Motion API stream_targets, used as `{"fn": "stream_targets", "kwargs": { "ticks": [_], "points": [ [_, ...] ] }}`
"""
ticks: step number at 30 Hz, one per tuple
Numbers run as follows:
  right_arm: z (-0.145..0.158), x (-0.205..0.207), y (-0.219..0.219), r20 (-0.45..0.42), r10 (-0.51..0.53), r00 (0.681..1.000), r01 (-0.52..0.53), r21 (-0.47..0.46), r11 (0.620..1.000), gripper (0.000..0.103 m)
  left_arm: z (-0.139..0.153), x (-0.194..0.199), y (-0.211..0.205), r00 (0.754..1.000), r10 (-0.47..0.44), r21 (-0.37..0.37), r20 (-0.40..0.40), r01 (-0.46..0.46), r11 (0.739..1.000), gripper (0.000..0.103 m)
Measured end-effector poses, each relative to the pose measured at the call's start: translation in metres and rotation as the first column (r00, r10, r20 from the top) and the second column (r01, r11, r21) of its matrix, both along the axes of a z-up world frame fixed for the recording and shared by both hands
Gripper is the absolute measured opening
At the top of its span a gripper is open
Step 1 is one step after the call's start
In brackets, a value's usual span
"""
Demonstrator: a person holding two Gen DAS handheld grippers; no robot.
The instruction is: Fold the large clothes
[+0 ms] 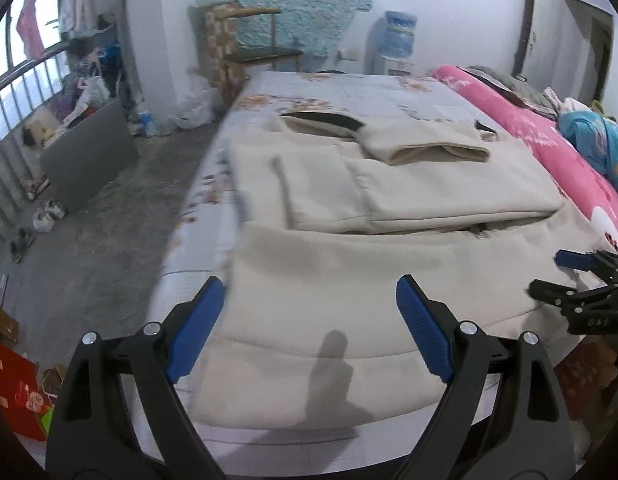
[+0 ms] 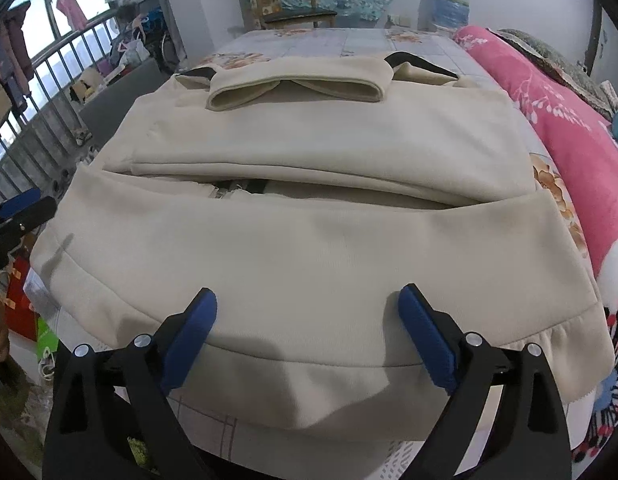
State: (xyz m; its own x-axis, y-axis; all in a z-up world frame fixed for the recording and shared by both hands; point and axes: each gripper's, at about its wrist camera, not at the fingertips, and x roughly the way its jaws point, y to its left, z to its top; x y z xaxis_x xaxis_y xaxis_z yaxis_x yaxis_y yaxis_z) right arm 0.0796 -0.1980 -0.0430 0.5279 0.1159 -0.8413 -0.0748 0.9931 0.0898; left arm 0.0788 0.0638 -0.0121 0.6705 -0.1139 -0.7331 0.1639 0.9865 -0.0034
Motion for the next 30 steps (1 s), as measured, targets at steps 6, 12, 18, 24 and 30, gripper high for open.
{"fn": "stream_targets", "kwargs": {
  "ticks": [6, 12, 18, 24, 30],
  "points": [
    [0.000, -0.001, -0.001, -0.004, 0.008, 1.000, -0.008, 0.004, 1.000, 0.090, -0.009, 0.003, 0.028, 0.998, 0.043, -0.026, -0.050, -0.045, 0.999, 0.060],
    [0.001, 0.000, 0.000, -0.018, 0.013, 1.000, -0.012, 0.002, 1.000, 0.090, -0.021, 0.009, 0.037, 0.995, 0.027, -0.086, -0.096, -0.035, 0.996, 0.044],
    [0.001, 0.001, 0.001, -0.026, 0.013, 1.000, -0.013, -0.002, 1.000, 0.090, -0.031, 0.017, 0.045, 0.991, 0.033, -0.111, -0.126, -0.047, 0.993, 0.042],
    [0.001, 0.001, 0.001, -0.025, 0.013, 1.000, -0.014, -0.005, 1.000, 0.090, -0.037, 0.029, 0.060, 0.984, 0.029, -0.232, -0.178, -0.071, 0.970, 0.039],
    [0.001, 0.002, 0.001, -0.026, 0.015, 1.000, -0.015, -0.009, 1.000, 0.090, -0.027, 0.019, 0.073, 0.992, -0.103, -0.488, -0.070, 0.056, 0.871, 0.038]
  ]
}}
